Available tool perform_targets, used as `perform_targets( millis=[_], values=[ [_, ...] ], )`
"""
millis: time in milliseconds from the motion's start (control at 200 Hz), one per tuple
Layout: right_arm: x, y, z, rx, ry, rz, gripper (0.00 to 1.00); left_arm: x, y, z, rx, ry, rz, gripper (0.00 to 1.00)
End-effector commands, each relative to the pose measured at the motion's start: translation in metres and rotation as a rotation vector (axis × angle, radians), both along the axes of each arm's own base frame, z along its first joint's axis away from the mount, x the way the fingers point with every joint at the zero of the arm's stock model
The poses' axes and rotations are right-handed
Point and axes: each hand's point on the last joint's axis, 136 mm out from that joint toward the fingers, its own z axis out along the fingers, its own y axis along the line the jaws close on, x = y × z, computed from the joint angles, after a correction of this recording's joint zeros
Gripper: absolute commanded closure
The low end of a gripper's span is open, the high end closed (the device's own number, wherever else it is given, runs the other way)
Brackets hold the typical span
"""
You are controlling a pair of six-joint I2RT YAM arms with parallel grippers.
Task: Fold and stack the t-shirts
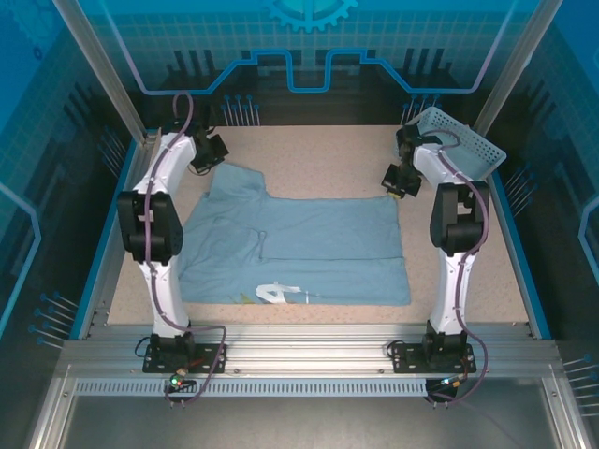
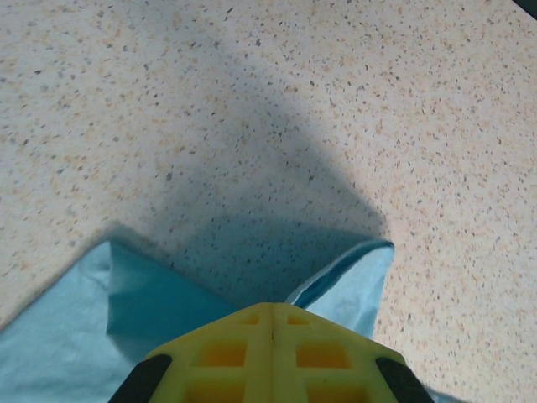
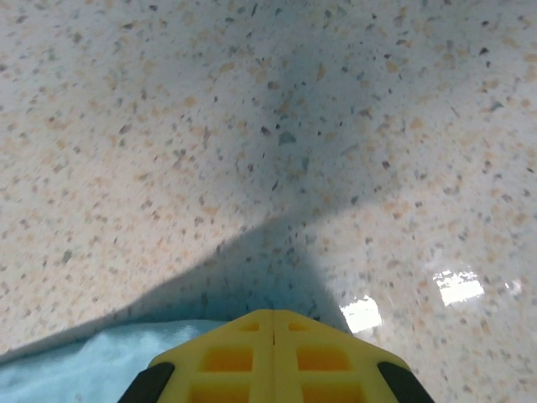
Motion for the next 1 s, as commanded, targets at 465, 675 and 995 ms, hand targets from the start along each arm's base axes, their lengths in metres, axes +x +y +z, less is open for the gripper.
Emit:
perform_targets(
  millis=[465,675,995],
  values=[
    [-0.083,0.003,0.045,-0.027,-0.034,0.012,1.00,-0.151,0.021,0.061,0.097,-0.046,0.069,1.00],
    [-0.131,0.004,0.034,-0.022,0.012,-0.005,1.00,-0.214,0.039,0.053,0.158,-0.026,0.173,1.00],
    [-0.174,-0.003,0.014,-0.057,0.083,0.010,1.00,-0.283,0.051,0.021,0.168,0.029,0.319,1.00]
  ],
)
